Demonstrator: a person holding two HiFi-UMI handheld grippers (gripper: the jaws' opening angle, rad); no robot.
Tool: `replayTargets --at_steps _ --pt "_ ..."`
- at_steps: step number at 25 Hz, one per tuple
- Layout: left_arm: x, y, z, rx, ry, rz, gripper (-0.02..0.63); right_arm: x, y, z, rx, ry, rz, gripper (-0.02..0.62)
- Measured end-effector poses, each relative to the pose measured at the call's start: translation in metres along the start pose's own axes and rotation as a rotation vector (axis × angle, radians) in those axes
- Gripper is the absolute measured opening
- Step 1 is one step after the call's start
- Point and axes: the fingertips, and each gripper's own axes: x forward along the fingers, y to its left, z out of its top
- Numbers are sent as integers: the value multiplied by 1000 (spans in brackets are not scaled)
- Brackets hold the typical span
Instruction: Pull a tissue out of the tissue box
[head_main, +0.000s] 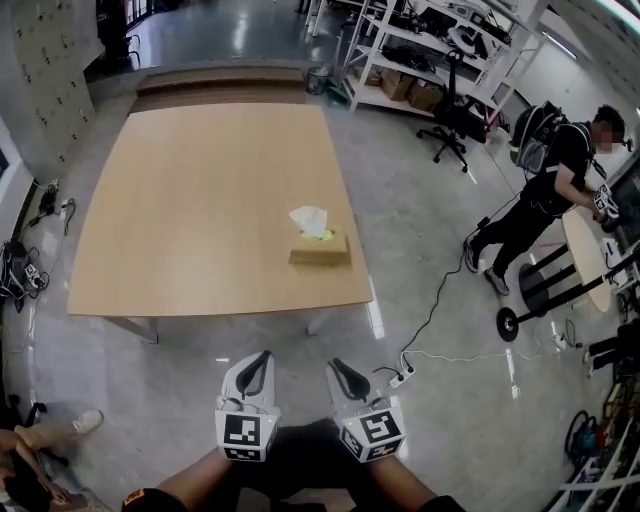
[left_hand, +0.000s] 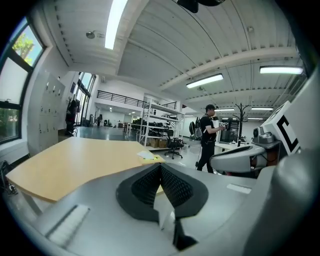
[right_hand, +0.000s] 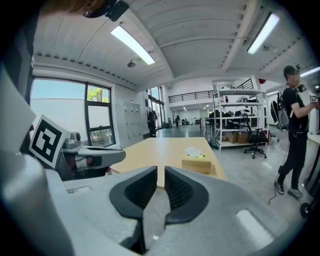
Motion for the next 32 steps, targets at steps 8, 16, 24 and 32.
replayTargets --at_steps 8,16,24,32 --pt "16 38 17 -26 -33 36 18 41 -12 18 -5 -1 -13 31" --pt "54 64 25 -25 -33 97 18 91 -43 31 -31 22 29 38" --pt "131 92 44 -20 -19 152 18 179 -98 40 -83 108 71 55" --pt "200 111 55 -4 15 219 18 264 -144 33 -144 247 101 76"
